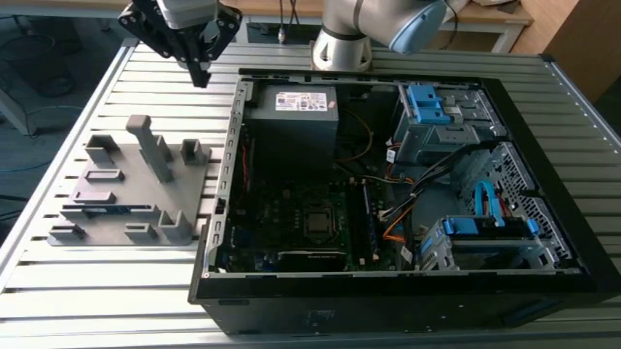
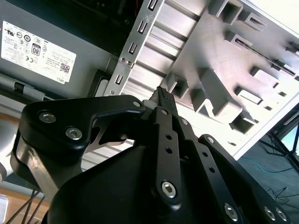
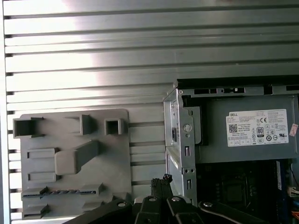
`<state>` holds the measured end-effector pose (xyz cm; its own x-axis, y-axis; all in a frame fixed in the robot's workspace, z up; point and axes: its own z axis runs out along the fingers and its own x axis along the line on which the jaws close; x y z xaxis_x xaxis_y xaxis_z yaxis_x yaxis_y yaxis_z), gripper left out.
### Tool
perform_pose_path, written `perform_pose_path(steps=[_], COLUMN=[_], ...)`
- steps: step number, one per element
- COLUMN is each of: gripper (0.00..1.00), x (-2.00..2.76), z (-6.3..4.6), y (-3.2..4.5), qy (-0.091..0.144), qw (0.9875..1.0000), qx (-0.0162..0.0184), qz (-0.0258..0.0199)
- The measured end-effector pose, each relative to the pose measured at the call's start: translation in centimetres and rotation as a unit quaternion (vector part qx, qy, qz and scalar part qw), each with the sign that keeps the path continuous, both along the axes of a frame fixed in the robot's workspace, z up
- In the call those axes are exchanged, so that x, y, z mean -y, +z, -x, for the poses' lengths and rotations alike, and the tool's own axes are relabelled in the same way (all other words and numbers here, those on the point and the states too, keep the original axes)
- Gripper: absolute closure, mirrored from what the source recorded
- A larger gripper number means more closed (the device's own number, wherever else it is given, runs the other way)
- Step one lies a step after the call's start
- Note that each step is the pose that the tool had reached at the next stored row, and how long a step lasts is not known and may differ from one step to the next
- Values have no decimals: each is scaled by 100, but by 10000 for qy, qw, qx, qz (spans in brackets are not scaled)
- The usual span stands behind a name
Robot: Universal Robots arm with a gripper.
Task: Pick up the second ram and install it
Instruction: 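Reach for the second ram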
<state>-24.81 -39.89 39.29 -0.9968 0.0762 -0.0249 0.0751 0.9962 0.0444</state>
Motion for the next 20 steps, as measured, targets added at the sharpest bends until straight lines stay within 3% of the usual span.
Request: perform_pose_path(steps=[20], gripper=[90], x=[0], z=[231], y=[-2], qy=[0], qw=[10000], qx=[0], qz=[0])
